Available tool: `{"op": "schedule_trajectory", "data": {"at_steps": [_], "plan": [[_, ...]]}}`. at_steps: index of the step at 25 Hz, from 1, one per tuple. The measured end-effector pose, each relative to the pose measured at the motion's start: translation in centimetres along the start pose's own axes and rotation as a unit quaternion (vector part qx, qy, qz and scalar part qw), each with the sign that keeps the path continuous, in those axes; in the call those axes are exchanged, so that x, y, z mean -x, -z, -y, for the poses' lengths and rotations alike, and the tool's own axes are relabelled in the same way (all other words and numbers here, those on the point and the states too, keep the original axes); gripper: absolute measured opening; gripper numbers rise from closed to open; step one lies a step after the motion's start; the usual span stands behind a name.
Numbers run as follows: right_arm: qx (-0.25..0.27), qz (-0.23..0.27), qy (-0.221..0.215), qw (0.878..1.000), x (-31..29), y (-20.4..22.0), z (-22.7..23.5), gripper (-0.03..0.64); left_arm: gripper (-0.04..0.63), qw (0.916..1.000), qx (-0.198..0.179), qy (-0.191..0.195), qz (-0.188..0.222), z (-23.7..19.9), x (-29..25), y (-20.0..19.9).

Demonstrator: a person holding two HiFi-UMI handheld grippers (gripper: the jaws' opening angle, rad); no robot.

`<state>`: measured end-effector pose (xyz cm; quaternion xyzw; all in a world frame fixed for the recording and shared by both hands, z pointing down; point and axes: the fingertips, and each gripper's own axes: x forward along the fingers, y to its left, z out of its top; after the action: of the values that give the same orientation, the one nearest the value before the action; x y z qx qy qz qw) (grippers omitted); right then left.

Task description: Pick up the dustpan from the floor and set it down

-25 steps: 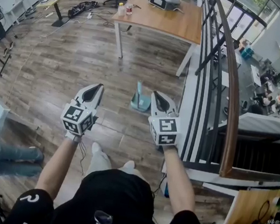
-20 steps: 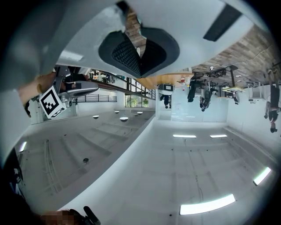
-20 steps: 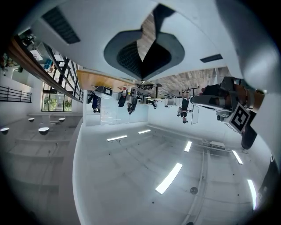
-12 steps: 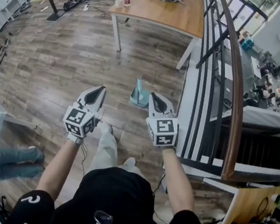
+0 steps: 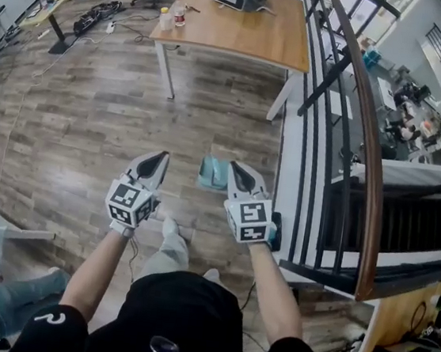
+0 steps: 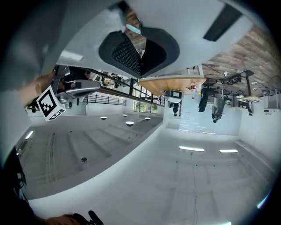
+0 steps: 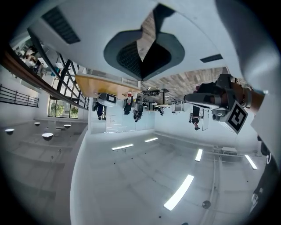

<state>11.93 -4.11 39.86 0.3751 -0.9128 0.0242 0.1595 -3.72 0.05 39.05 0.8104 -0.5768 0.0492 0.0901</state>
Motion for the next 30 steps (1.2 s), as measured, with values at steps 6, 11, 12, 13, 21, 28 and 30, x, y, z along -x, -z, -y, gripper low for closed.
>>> {"op": "schedule_trajectory", "data": {"at_steps": [6,11,12,13,21,28,30], "plan": [[-0.013,-0.011,0.03,0.999,-5.8,-0.6,-0.3,-0.003,-0.002,0.9992,0.0,0.039,-0.01,-5.4,-3.6,0.2],[-0.02,-0.015,0.055,0.998,-9.1,-1.2,-0.4,-0.003,-0.002,0.9972,-0.005,0.073,-0.016,-8.5,-5.7,0.1],[-0.021,-0.015,0.061,0.998,-9.5,-1.3,-0.4,-0.004,-0.002,0.9967,-0.007,0.08,-0.017,-8.8,-6.0,0.1],[-0.022,-0.015,0.066,0.997,-9.8,-1.4,-0.4,-0.004,-0.002,0.9962,-0.008,0.085,-0.017,-9.2,-6.3,0.1],[-0.029,-0.018,0.082,0.996,-11.7,-1.3,-0.1,-0.003,-0.002,0.9939,-0.01,0.108,-0.023,-10.6,-8.4,0.7],[-0.02,-0.019,0.081,0.996,-14.1,-0.1,1.6,-0.003,-0.002,0.9942,-0.006,0.106,-0.014,-10.8,-10.9,2.0],[-0.019,-0.023,0.08,0.996,-15.1,0.8,2.2,-0.003,-0.002,0.9945,-0.003,0.104,-0.01,-11.0,-11.9,2.7]]}}
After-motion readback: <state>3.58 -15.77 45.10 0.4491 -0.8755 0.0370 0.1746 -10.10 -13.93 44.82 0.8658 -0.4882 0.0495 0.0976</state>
